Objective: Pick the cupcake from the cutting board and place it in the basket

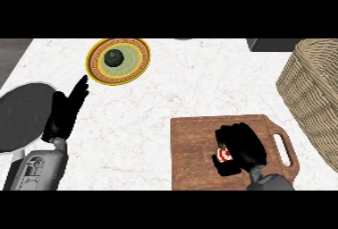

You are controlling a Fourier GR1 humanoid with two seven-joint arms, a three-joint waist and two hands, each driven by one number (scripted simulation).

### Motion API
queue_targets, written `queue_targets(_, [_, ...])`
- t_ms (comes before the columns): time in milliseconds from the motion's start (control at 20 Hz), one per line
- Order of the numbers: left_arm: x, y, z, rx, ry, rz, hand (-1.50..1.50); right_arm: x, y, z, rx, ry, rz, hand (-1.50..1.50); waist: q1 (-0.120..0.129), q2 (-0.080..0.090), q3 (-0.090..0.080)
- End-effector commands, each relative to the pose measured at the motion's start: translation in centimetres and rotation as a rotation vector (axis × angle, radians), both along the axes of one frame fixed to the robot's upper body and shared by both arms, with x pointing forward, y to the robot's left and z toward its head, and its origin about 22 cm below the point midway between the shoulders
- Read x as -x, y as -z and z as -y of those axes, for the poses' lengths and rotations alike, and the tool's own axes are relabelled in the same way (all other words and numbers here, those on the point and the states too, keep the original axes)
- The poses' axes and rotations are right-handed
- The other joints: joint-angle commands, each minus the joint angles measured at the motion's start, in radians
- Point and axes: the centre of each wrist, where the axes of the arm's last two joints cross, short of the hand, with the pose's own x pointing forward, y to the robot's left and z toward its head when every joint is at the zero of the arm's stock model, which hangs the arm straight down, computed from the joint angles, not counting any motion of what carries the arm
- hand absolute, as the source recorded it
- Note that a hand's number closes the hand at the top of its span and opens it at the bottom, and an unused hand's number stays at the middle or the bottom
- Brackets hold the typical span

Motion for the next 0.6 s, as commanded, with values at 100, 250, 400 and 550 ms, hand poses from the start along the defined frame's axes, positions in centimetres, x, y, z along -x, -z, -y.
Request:
queue_targets(100, [0.2,0.5,0.0,0.013,-0.013,-0.017,0.00,1.2,-3.2,-1.6,-0.191,0.054,0.022,1.50,-0.013,0.002,0.002])
queue_targets(250, [1.2,1.1,0.5,0.010,-0.020,-0.009,0.00,2.9,-5.2,-1.7,-0.337,0.090,0.056,1.50,-0.014,0.000,0.002])
queue_targets(400, [0.7,0.2,-1.0,-0.004,-0.017,0.003,0.00,2.8,-9.9,-1.1,-0.484,0.057,0.152,1.50,-0.015,0.000,0.002])
queue_targets(550, [1.1,1.7,-1.3,0.003,-0.034,-0.006,0.00,4.5,-13.0,-0.1,-0.680,0.082,0.179,1.50,-0.023,0.001,0.001])
